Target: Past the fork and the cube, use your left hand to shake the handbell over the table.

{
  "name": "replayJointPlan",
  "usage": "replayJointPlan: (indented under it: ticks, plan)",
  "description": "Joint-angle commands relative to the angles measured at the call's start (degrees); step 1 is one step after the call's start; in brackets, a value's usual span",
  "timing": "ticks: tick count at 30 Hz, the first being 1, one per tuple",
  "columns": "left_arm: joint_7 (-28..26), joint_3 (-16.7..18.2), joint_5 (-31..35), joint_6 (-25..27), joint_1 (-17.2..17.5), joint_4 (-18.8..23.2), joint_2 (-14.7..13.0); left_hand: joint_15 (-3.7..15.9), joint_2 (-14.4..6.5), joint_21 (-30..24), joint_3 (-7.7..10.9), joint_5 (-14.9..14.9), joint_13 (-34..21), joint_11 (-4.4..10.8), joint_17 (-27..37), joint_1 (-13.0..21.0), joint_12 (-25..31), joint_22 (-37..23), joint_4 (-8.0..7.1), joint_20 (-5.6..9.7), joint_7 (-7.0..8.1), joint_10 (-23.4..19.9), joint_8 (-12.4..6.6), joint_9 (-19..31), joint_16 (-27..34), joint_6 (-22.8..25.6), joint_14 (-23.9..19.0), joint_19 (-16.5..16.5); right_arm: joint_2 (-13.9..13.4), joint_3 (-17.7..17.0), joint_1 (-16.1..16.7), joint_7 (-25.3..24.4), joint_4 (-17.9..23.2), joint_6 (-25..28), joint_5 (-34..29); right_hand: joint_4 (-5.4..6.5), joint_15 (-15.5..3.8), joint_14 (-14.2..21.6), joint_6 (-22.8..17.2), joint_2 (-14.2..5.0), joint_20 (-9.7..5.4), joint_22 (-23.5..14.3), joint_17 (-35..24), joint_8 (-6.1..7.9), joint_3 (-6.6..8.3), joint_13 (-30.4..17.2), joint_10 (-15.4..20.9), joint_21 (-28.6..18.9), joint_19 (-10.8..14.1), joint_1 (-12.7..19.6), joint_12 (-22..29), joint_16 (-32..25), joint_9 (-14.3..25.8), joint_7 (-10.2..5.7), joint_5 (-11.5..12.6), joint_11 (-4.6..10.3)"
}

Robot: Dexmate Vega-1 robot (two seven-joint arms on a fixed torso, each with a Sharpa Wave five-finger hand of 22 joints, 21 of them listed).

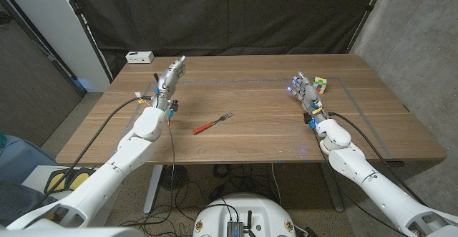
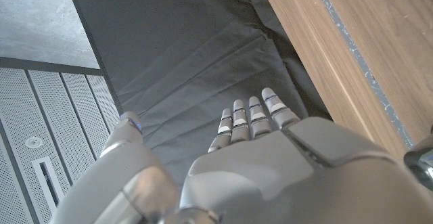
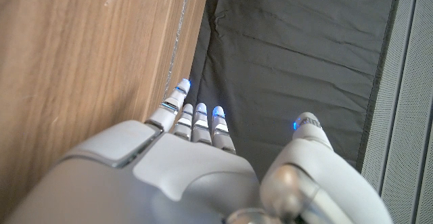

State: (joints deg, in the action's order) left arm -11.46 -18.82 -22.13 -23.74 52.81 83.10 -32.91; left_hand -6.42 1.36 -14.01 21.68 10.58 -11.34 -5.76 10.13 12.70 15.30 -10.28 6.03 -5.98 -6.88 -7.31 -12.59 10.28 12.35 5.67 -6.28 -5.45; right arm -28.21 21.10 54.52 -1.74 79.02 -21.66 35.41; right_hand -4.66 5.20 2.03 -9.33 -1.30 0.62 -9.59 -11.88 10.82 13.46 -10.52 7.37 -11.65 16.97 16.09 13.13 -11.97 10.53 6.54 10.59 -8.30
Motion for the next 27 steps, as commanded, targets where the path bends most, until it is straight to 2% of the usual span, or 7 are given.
replayJointPlan:
  ticks: [1, 10, 15, 27]
  plan:
    - [-0.15, 1.26, 1.09, -0.48, -0.09, -0.22, -1.81, 0.18, -0.19, -0.19, 0.13, -0.07, -0.08, -0.07, 0.19, 0.96, 0.58, -0.15, 0.54, 0.16, -0.09, -1.14, -0.33, 0.11, 0.44, 0.68, -0.92, -0.81, 0.68, 0.49, -0.85, 0.26, -0.95, -0.76, -0.48, -0.25, 0.39, -0.36, -0.33, 0.38, -0.05, -0.21, -0.08, 0.20, 0.07, -0.21, -0.39, 0.06, -0.38, 0.23, -0.13, 0.23, 0.11, 0.20, -0.18, -0.37]
    - [-1.14, 2.06, 2.47, -1.17, 0.19, 0.43, -2.59, 0.37, -0.42, -0.29, 0.34, -0.16, -0.10, 0.19, 0.19, 1.46, 0.61, -0.16, 0.85, 0.26, -0.04, -1.74, -0.32, 0.12, 0.47, 1.39, -1.81, -1.63, 0.85, 0.91, -1.02, 0.34, -0.83, -0.59, -0.73, -0.31, 0.53, -0.42, -0.34, 0.21, 0.18, -0.21, -0.09, 0.17, 0.09, -0.22, -0.41, 0.19, -0.56, 0.24, -0.22, 0.27, 0.11, 0.33, -0.18, -0.52]
    - [-3.80, 2.76, 5.31, -1.02, 0.52, 1.08, -3.23, 0.42, -0.54, -0.31, 0.45, -0.20, -0.11, 0.06, 0.19, 1.69, 0.60, -0.16, 0.98, 0.27, -0.07, -1.95, -0.30, 0.12, 0.42, 1.69, -2.03, -1.91, 0.91, 0.97, -0.89, 0.30, -0.79, -0.53, -0.67, -0.39, 0.54, -0.45, -0.36, 0.09, 0.30, -0.22, -0.10, 0.16, 0.12, -0.22, -0.41, 0.24, -0.62, 0.28, -0.27, 0.29, 0.11, 0.38, -0.18, -0.60]
    - [-4.83, 3.70, 7.51, -1.34, -0.24, 1.31, -4.19, 0.85, -0.83, -0.22, 0.71, -0.30, -0.13, 0.10, 0.19, 2.30, 0.60, -0.18, 1.33, 0.21, 0.06, -2.62, -0.28, 0.14, 0.27, 2.56, -2.67, -2.40, 0.88, 0.91, -0.40, -0.48, -0.07, -0.86, -1.15, -0.60, 0.61, -0.35, -0.36, -0.12, 0.32, -0.22, -0.08, 0.13, 0.21, -0.23, -0.28, 0.30, -0.62, 0.48, -0.31, 0.29, 0.11, 0.33, -0.16, -0.54]
